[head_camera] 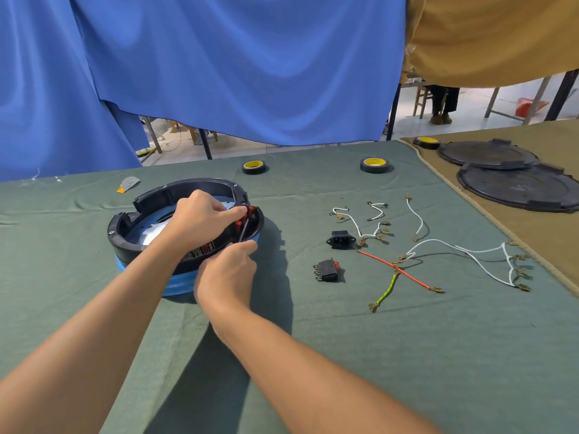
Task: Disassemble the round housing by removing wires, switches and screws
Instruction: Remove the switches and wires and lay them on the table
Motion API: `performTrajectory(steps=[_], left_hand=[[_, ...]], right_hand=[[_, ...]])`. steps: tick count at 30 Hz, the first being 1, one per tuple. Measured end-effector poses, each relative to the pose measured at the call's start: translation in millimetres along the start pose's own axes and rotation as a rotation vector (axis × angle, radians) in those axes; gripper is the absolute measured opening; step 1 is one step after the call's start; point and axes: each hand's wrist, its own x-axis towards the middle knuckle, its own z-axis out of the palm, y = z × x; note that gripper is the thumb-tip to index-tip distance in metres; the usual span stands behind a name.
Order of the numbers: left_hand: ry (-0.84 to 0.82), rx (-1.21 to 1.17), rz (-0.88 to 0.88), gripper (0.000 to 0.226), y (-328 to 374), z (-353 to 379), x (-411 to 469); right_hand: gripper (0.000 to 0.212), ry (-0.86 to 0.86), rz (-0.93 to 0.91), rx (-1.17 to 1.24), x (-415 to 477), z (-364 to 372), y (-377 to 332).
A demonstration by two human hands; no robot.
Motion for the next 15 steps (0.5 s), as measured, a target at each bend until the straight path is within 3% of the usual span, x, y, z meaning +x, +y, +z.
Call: performTrajectory(steps=[3, 7, 11, 15], left_hand=[[-0.012, 0.010, 0.006, 0.059, 0, 0, 0], [-0.012, 0.003, 0.006, 0.059, -2, 0, 1], [0.002, 0.011, 0.000, 0.064, -3, 1, 3], [0.003, 0.013, 0.002, 0.061, -4, 2, 4]], right_hand=[[0.035, -0.031, 0.109, 0.243, 0, 7, 4], [0.052, -0.038, 0.082, 0.210, 0, 2, 2], [0.019, -0.055, -0.064, -0.097, 6, -20, 2], [0.020, -0.130, -0.003, -0.109, 20, -33, -8]])
